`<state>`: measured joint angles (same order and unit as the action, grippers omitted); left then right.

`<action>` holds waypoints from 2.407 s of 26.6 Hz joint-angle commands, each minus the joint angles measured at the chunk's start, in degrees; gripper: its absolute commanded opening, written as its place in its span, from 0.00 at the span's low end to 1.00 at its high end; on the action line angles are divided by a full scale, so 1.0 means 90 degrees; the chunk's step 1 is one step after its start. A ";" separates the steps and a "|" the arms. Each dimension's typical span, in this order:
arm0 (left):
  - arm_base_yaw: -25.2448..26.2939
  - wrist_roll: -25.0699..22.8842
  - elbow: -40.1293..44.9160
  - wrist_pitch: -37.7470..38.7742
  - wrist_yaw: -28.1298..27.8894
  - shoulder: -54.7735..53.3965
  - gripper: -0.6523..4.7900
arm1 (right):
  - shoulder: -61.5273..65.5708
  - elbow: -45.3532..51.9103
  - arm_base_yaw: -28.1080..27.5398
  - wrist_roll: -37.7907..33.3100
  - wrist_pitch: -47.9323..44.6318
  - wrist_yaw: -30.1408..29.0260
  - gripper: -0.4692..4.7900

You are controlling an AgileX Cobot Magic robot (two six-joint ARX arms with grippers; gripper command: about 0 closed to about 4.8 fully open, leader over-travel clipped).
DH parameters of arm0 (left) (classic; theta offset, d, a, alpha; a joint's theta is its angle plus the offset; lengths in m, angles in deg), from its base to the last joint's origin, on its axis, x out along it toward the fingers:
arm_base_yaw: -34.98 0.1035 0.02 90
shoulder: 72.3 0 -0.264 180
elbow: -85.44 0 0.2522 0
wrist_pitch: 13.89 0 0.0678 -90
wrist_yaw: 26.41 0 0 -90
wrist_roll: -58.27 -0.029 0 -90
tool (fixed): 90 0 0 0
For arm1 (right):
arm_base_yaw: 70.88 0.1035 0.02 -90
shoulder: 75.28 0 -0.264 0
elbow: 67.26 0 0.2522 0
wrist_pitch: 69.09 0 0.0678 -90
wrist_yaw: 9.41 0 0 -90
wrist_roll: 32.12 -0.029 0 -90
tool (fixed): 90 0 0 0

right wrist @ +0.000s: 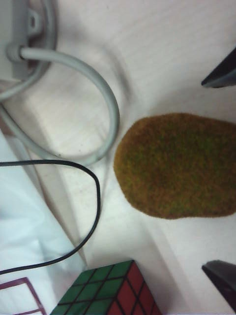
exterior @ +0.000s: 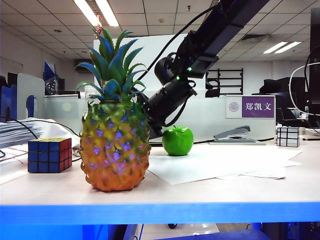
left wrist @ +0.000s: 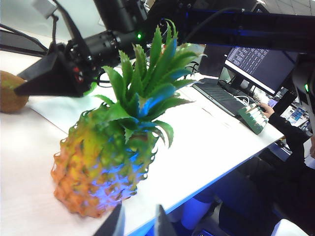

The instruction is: Arrange all the fruits from large to small from left to right in a row.

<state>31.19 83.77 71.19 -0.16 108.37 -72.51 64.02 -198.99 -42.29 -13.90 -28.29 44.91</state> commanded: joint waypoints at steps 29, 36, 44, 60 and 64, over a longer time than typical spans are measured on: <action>0.0022 -0.0401 -0.0017 -0.0274 -0.0478 0.0010 0.44 | -0.1727 -0.1132 -0.0165 0.0481 0.0954 0.1566 0.08; 0.0019 -0.0493 -0.0019 -0.1219 -0.0568 0.0010 0.47 | -0.3908 -0.1107 -0.0168 0.1129 0.2924 0.3223 0.08; 0.0019 -0.0423 -0.0017 -0.1202 -0.0546 0.0010 0.47 | -0.5702 -0.0872 -0.0170 0.1124 0.4811 0.5112 0.08; 0.0017 -0.0282 -0.0017 -0.1285 -0.0549 0.0010 0.47 | -1.0173 0.2089 -0.0155 0.0219 0.3640 0.4505 0.08; 0.0015 -0.0253 -0.0017 -0.1307 -0.0549 0.0010 0.47 | -1.1298 0.3349 -0.0153 0.0112 0.3043 0.4493 0.08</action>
<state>31.30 81.05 71.19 -10.89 103.41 -72.51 -35.69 -172.17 -43.73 -12.22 2.73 85.44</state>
